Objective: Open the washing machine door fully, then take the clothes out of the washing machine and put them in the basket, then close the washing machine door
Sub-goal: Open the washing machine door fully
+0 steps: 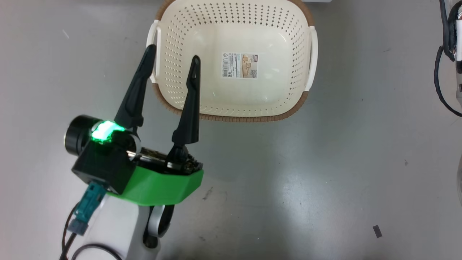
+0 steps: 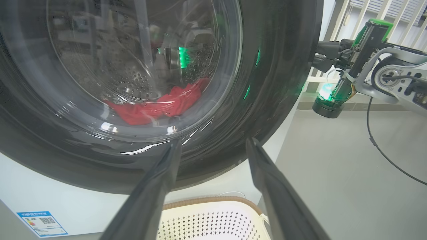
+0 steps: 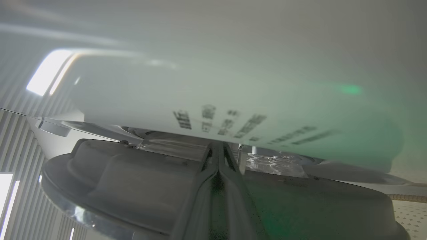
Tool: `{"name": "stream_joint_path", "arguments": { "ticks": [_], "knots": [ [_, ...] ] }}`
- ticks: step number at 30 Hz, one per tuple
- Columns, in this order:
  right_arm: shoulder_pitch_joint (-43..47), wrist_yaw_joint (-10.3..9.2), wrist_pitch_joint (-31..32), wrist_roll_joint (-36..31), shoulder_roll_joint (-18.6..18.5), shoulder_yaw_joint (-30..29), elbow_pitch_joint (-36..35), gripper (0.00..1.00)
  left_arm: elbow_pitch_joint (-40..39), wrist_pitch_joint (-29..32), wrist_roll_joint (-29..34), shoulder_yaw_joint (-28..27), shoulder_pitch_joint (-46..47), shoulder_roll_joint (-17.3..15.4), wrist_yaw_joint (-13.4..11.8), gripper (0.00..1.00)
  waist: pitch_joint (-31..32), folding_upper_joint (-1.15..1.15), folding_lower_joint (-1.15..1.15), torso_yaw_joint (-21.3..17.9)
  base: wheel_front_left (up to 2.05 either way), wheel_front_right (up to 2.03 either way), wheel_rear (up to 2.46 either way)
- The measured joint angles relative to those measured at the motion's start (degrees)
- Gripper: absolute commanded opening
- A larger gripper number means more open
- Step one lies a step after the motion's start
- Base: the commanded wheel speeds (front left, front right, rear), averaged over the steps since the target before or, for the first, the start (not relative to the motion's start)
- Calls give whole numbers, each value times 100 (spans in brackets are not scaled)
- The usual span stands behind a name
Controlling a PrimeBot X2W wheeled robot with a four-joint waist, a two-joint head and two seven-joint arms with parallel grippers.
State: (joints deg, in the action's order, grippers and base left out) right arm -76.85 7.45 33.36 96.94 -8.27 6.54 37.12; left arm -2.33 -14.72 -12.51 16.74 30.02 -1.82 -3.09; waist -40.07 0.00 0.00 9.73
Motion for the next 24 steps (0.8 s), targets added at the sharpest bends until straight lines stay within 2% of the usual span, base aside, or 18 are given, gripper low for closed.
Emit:
{"name": "stream_joint_path", "arguments": {
  "ticks": [12,19,24],
  "knots": [
    [-1,-1,405,15,19,129,-19,0,70,0,-1,4,92,0,-47,100,101,0,0,-75,0,0,0],
    [388,-1,456,-3,53,154,-129,0,220,0,-9,-64,71,1,-200,100,337,0,0,-106,0,0,0],
    [667,-1,508,-48,101,201,-178,0,363,0,-9,-124,12,0,-201,100,541,0,0,-126,0,0,0]
  ]
}}
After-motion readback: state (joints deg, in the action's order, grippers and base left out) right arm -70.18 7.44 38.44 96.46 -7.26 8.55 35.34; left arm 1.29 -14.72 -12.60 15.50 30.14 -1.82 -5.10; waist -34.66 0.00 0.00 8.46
